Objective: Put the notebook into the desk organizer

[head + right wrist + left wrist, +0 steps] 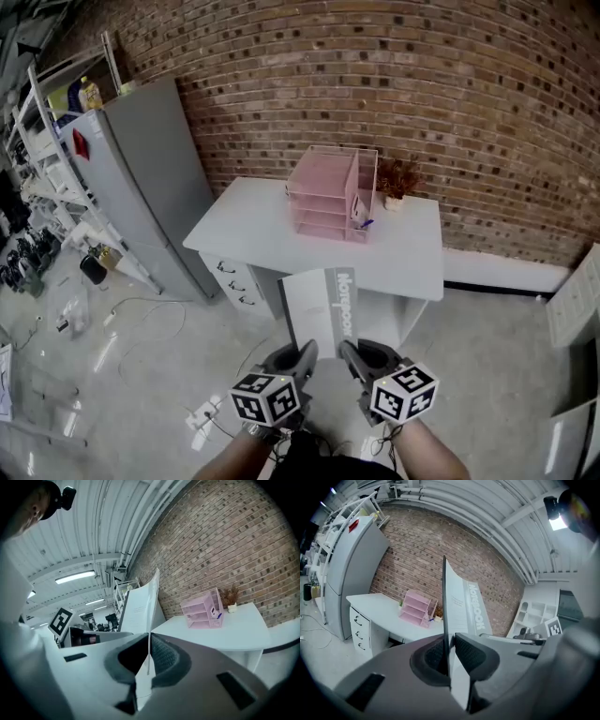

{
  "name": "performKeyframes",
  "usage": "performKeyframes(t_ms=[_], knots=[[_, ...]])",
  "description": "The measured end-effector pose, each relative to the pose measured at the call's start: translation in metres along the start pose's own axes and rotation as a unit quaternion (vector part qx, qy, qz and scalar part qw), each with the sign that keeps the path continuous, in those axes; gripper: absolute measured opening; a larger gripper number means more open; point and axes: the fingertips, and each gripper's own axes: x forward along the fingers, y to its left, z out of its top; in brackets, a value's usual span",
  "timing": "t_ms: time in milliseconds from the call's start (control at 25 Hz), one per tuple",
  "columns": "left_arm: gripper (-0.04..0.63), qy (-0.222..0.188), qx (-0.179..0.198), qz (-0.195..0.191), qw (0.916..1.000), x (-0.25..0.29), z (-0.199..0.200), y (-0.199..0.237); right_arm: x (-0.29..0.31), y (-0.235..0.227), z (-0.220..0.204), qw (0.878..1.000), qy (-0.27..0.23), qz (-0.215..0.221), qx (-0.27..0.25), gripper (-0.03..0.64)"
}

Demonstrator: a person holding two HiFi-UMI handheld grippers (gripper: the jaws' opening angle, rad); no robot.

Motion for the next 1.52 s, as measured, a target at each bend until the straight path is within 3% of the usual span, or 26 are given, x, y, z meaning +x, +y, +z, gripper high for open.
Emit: performKeyframes(t_ms=[360, 920, 1520], knots=[[0.031, 0.004, -0.009, 0.002, 1.0, 0.01, 0.007, 0.028, 0.031, -0.007, -0.001, 1.0, 0.008, 0.0, 0.007, 0.014], [0.031, 0.013, -0.03, 0.008, 0.9994, 0.041, 0.037, 0.115, 0.128, -0.023, 0.005, 0.999, 0.027, 0.008, 0.021, 0.014], [0.031, 0.028, -0.01, -0.008, 0.9995, 0.079, 0.09, 0.201, 0.231, -0.043, 0.027, 0.999, 0.01, -0.011, 0.043, 0.012]])
